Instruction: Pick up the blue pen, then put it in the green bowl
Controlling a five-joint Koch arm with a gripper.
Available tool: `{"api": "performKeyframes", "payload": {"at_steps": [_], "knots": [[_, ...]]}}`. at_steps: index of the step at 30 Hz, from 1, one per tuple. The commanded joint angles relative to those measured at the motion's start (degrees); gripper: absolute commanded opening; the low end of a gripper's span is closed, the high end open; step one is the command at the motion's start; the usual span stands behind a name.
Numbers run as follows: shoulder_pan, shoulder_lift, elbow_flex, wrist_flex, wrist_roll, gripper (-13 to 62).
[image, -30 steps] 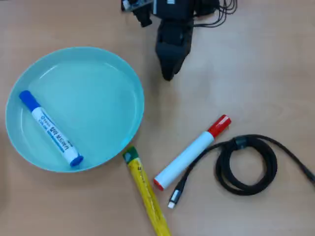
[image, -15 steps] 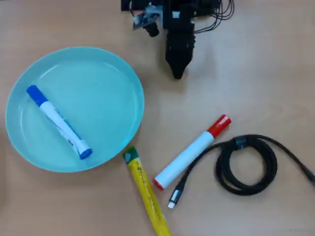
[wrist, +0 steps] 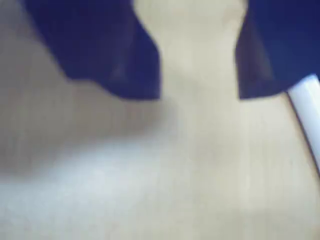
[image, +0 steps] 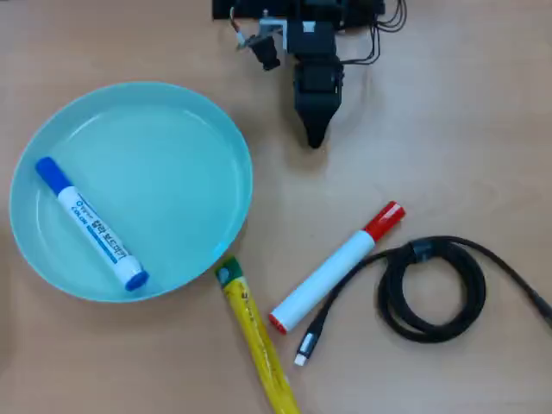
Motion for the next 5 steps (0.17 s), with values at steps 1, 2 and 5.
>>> {"api": "performKeyframes", "payload": {"at_steps": [1,2,5], "knots": [[0.79,5.8,0.97,0.53,-2.02,11.1],[0.88,5.8,1.23,0.53,-2.37,11.1],[0.88,5.8,2.37,-0.53,-4.04,11.2]]}}
